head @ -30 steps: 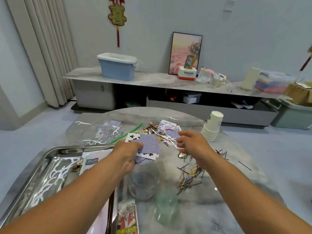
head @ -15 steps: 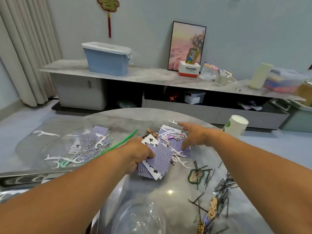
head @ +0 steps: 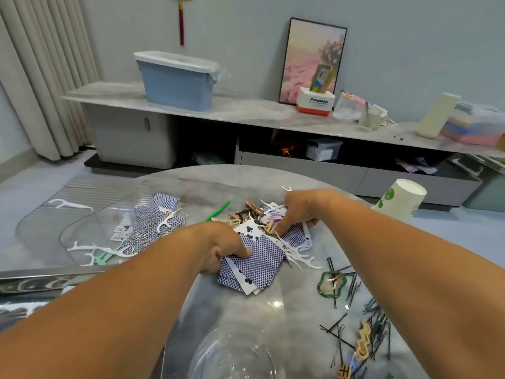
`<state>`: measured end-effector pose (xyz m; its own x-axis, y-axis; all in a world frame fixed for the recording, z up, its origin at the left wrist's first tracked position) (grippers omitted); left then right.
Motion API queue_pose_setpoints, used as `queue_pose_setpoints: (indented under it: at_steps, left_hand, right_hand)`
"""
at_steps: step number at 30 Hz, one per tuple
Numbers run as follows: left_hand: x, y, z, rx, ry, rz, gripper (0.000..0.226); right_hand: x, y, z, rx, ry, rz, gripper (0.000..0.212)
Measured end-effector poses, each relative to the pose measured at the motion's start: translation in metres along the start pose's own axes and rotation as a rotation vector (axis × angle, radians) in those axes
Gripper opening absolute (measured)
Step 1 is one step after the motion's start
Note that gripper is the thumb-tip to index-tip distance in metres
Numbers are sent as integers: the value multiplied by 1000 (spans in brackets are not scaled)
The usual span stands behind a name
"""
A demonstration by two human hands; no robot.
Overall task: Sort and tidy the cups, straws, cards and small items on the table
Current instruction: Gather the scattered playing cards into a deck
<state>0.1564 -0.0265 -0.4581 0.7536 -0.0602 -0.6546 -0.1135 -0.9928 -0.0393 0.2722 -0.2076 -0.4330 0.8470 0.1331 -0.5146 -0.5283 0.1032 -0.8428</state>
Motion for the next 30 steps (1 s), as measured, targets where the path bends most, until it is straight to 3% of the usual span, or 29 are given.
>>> queue_pose_setpoints:
  at_steps: [11,16,20,24,26,30]
  left_hand:
    - [-2,2,10,-55,77,-20,69]
    - [-7,4,15,-75,90,-15,54]
    - [-10,3,17,-116,85,-5,36]
    - [-11,5,18,-145,101,-22,37]
    - [-11,5,19,-169,103,-25,36]
    - [-13,2,19,-181,59,-4,36]
  right_hand:
    - [-40,2,13,133,-7,-54,80]
    - [-47,7,12,312,58,9,63]
    - [-54,3,6,412,71,62,65]
    - [-61,3,-6,447,164,87,52]
    - [-65,1,-12,482,211,50,43]
    - [-82,-22,-20,495,172,-163,70]
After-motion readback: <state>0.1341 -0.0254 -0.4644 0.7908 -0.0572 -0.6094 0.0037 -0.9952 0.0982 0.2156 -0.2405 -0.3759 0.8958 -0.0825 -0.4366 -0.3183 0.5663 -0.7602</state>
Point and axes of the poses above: each hand's wrist, its own x-axis towards the middle knuckle, its own y-axis out of the palm, z = x × y, the point moved 2 cm from there along x, towards the middle knuckle, and after that the axes turned 1 degree about -y, right-handed, at the moved point
